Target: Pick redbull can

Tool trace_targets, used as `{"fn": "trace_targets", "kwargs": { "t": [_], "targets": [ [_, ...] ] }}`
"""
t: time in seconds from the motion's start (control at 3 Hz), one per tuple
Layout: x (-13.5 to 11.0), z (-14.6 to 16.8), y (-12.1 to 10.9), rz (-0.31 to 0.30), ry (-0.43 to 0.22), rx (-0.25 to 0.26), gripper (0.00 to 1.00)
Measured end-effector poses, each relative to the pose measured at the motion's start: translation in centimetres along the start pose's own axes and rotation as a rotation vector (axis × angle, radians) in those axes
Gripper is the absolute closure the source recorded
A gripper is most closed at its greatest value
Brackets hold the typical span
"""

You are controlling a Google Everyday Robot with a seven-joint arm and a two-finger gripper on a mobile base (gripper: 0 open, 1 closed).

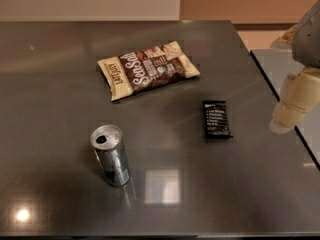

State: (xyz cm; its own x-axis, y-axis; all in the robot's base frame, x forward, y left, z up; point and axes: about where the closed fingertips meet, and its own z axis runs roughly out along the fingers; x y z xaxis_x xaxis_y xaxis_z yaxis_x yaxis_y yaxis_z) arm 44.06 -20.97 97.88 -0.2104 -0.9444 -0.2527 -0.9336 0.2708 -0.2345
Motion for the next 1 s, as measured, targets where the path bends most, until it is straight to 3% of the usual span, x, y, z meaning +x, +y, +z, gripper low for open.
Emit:
{"fn": "trace_targets", "kwargs": {
  "t": [0.67,1.0],
  "targets": [
    [-3.6,1.0,-0.1,-0.013,-0.138,-0.033,0.0],
    [-6.4,2.1,0.3,-0.028,-0.227,-0.075,0.0]
  ]
}}
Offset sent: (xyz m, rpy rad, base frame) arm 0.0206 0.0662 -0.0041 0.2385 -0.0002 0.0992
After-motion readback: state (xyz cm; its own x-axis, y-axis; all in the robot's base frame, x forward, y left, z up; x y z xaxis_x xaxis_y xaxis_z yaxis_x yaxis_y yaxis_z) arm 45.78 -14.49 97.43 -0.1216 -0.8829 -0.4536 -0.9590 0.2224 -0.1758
